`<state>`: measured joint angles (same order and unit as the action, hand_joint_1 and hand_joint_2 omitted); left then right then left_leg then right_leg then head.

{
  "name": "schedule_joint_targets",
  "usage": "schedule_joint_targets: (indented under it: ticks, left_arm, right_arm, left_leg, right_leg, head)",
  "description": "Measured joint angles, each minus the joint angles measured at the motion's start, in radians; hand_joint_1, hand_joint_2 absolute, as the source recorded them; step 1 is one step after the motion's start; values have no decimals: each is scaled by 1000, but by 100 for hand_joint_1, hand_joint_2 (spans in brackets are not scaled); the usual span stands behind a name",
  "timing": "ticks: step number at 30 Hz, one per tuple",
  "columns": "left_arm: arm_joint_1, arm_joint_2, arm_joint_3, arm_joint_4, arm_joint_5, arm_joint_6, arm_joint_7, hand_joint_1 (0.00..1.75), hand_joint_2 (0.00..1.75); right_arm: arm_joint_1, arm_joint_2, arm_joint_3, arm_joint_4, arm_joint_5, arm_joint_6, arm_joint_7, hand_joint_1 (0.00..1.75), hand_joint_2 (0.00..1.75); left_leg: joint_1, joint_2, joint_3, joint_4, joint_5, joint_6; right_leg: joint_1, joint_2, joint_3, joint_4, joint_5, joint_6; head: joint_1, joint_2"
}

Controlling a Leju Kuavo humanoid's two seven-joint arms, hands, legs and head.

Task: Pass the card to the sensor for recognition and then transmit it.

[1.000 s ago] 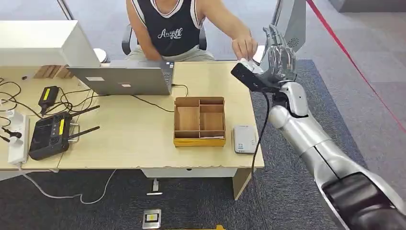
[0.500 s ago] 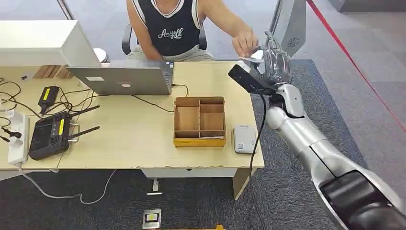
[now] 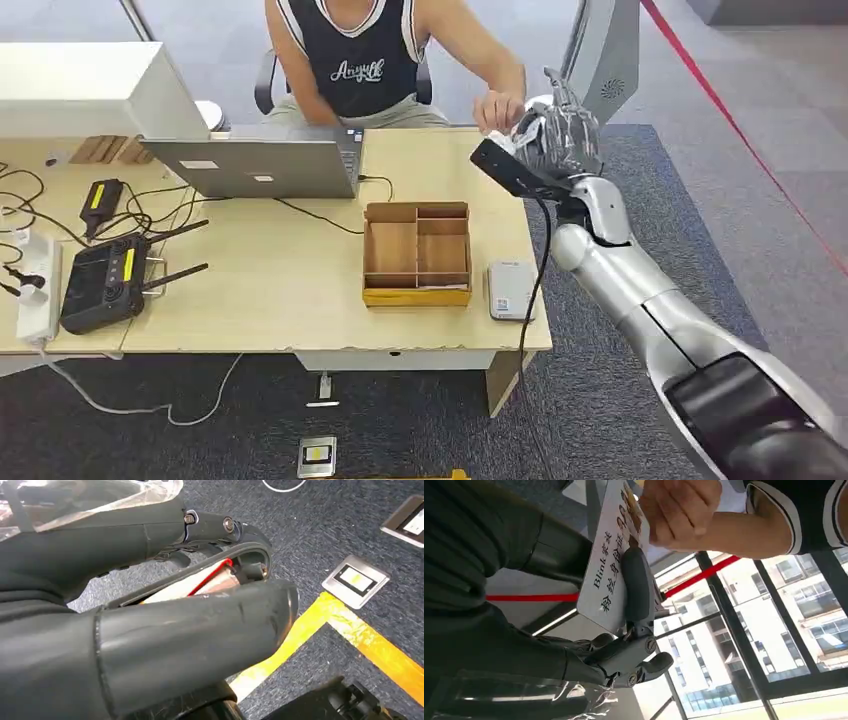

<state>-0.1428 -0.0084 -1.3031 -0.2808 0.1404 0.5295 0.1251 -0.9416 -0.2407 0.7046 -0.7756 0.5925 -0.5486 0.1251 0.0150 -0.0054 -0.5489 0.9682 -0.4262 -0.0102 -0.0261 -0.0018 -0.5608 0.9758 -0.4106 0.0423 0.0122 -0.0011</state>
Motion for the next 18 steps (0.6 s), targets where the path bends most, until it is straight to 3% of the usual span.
schedule_joint_targets:
  ticks: [10,18]
  left_arm:
    - [-2,0,-6,-4,-12,-6,6,0,0]
    - [2,-1,-6,-6,-3,-5,6,0,0]
  right_arm:
    - [14,-15,5,7,-24,8,19,175,175]
    - [83,-73,5,7,-45,58,66,175,175]
  left_leg:
    - [0,0,0,0,0,0]
    - [0,0,0,0,0,0]
  right_leg:
    - [0,0,0,0,0,0]
    - [0,0,0,-1,0,0]
  head:
    - [0,0]
    - [0,0]
